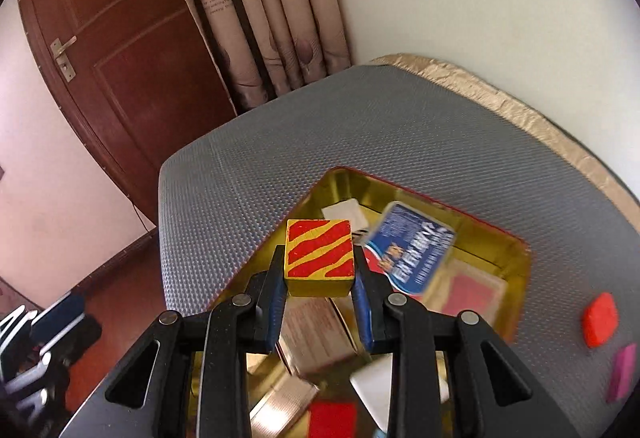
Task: Organize rigid objects
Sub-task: 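Carry the striped cube into the tin and open the right gripper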
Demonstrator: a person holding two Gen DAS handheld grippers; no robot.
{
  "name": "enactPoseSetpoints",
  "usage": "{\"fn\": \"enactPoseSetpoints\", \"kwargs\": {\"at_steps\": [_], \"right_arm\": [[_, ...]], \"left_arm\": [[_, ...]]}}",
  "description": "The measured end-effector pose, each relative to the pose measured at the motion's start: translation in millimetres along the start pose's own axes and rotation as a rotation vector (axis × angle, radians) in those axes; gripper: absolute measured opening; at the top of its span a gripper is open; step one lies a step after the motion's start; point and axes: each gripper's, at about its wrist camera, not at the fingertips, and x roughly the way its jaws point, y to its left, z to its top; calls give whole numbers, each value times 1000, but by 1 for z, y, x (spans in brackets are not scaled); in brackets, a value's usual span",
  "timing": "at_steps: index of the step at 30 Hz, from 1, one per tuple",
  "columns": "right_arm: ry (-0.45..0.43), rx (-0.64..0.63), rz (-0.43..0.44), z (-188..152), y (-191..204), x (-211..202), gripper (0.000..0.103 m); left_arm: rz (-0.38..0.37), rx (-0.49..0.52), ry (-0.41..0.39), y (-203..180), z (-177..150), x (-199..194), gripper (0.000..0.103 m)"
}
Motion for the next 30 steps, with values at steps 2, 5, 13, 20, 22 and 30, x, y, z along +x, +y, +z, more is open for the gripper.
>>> {"fn": "enactPoseSetpoints", "kwargs": {"at_steps": [2,5,13,20,22,30], "right_arm": [[14,3,6,1,2,11,27],[31,12,6,1,-1,18,27],[57,15,-1,2,4,28,30],[-53,62,25,3,-9,-7,30],[-105,80,2,-6,-20,-32,33],[-113,132,-417,-117,-107,-116,60]], "left_arm": [[0,1,8,0,1,2,29],[-5,-15,26,3,2,5,30],[-1,-30,53,8,1,11,30],[18,-12,42,3,0,10,32],[22,-5,34,3,0,9,33],[8,69,-5,-13,-6,-3,33]]}}
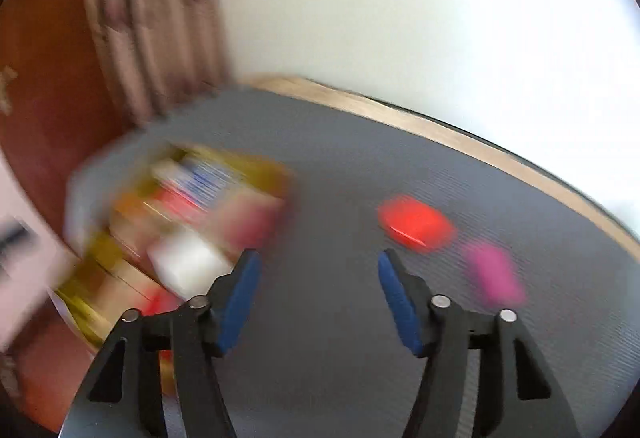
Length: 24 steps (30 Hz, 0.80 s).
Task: Organize rigid objects
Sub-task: 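Carry the striped cube into the tin and open the right gripper, then grasp the red rounded case with the left gripper and lift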
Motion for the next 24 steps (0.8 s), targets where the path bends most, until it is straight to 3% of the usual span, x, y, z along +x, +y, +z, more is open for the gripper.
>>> {"fn": "enactPoseSetpoints", "kwargs": {"at_steps": [4,7,13,15,18,24], "right_arm": [[96,29,-221,-56,-80,-6,61],[122,37,-328,-83,-117,-11,73],[78,197,-262,-92,-156,-26,87],[58,201,-254,-92,-157,-30,88],[25,204,-245,-94,-158,-37,98],[-11,270,-210,-99,-174,-47,100]], "left_arm": [[-65,80,-10,-21,-3,-11,33],[-142,172,-18,-48,-5,-24,33],[-274,388,-58,-129,9,-42,45],[-352,438,-25,-162,18,-38,45],[-425,481,47,-205,27,-20,46],[-446,560,79,-275,38,20,46]]}}
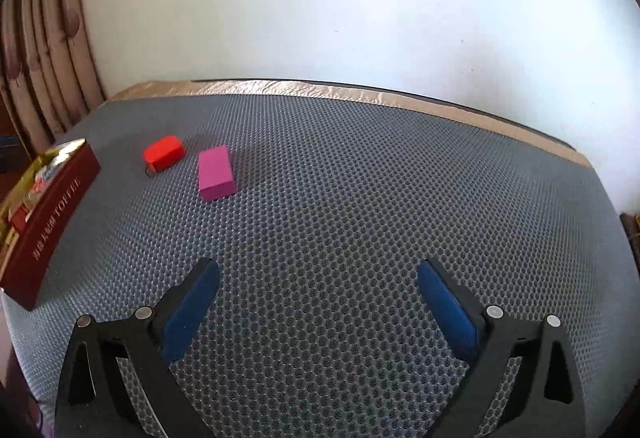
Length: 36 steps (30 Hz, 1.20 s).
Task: Organize rigid objects
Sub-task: 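Grasp the red rounded case with the left gripper and lift, then carry the red case toward the tin with the left gripper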
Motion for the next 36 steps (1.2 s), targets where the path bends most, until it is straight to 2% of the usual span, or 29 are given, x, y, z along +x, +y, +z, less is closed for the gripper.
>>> {"fn": "enactPoseSetpoints", "kwargs": {"at_steps": [5,8,14,17,19,23,26,31,36], "right_arm": [[-5,5,18,-3,2,-10,102],[-9,5,31,-3,1,-11,102],[22,3,62,-3,1,-6,102],[26,1,70,-4,1,-6,102],[28,0,75,-4,2,-5,102],[38,-3,86,-4,2,-1,102],[48,-7,94,-4,2,1,102],[63,-8,100,-3,3,5,102],[72,-9,101,0,5,10,102]], "left_arm": [[-84,-19,75,-2,33,57,46],[-81,33,98,-7,47,89,46],[-157,72,185,-6,56,133,46],[-145,99,211,-7,59,149,46],[-174,97,231,-6,61,157,46],[-139,95,217,-1,62,166,46],[-143,85,218,-1,64,174,46],[-117,115,243,-7,65,197,48],[-95,102,214,-9,64,203,48]]}}
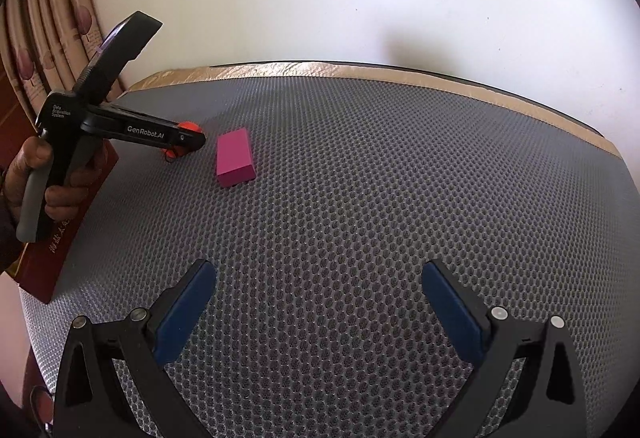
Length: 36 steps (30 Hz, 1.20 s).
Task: Organize rigid objects
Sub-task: 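Carry the red case toward the tin with the left gripper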
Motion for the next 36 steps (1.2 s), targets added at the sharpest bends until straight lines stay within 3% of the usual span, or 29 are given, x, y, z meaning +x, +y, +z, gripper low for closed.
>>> {"fn": "enactPoseSetpoints", "kwargs": {"at_steps": [9,22,28,36], "right_arm": [[9,3,-3,2,1,5,102],[18,5,-13,4,1,13,102],[3,14,-18,6,-1,14,102],[13,-30,42,25,11,25,102]], "left_arm": [[111,55,-64,-23,-13,-15,48],[135,59,-75,-36,-30,-36,48],[115,13,-101,-36,-40,-65,48],[69,-151,-145,-4,-72,-133,47]]}}
